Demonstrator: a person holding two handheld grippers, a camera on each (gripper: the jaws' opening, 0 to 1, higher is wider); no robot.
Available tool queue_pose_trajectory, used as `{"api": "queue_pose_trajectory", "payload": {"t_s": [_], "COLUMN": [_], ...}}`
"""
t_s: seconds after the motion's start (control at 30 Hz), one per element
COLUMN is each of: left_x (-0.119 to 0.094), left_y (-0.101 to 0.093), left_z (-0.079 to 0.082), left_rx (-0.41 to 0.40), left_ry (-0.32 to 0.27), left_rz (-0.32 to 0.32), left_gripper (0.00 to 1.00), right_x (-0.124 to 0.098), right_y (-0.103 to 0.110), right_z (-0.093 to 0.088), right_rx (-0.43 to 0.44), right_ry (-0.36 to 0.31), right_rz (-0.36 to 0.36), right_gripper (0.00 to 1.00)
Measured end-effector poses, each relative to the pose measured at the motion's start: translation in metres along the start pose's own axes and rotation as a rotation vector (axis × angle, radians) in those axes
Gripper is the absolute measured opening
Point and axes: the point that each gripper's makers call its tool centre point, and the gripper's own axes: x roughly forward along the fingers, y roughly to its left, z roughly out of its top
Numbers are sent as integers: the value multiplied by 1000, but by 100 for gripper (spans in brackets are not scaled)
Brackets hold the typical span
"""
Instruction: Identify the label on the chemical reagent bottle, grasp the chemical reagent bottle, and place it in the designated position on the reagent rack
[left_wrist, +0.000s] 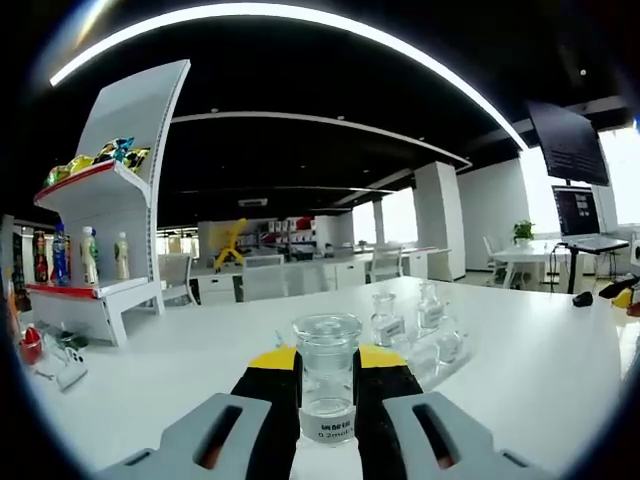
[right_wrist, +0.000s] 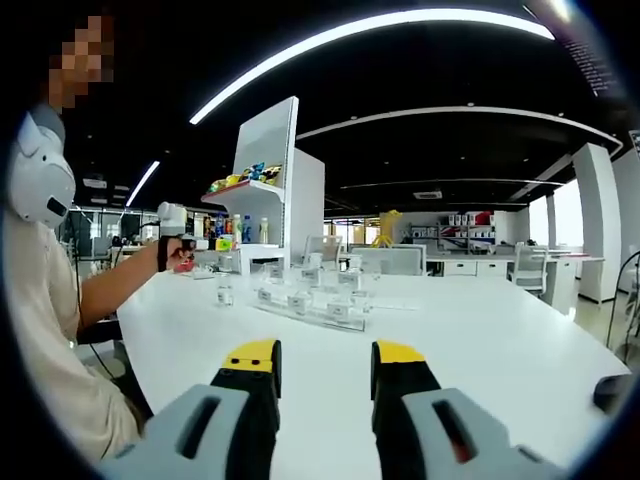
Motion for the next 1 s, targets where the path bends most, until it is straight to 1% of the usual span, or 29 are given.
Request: {"api": "queue_pose_trajectory", "payload": {"t_s": [0.13,0.27,0.43,0.63,0.83,0.97,1.0], "left_x": [10,15,27,38,50,55,59], "left_y": [-4,-8,-3,-1,-5,-9,-10], "left_z": [2,1,2,10,17,23,25], "left_rx": [6,10,22,26,47,54,59], "left_ry": [-1,5,13,-1,-8,-19,-21], "left_rz": [-7,-11,0,1,-10,-24,-28], "left_gripper": [19,19,19,19,19,19,19], "right_x": [1,2,3,9,13,13,13], "right_y": [0,-1,-3,-2,0,-3,-4], "right_z": [-1,-2,-6,-10,-14,-14,-14], "right_rx": [-1,-2,2,3,4,4,5], "right_ry": [1,3,11,22,36,41,43], "right_rz": [-2,-3,-5,-8,0,-11,-16], "right_gripper": [35,35,35,35,35,35,35]}}
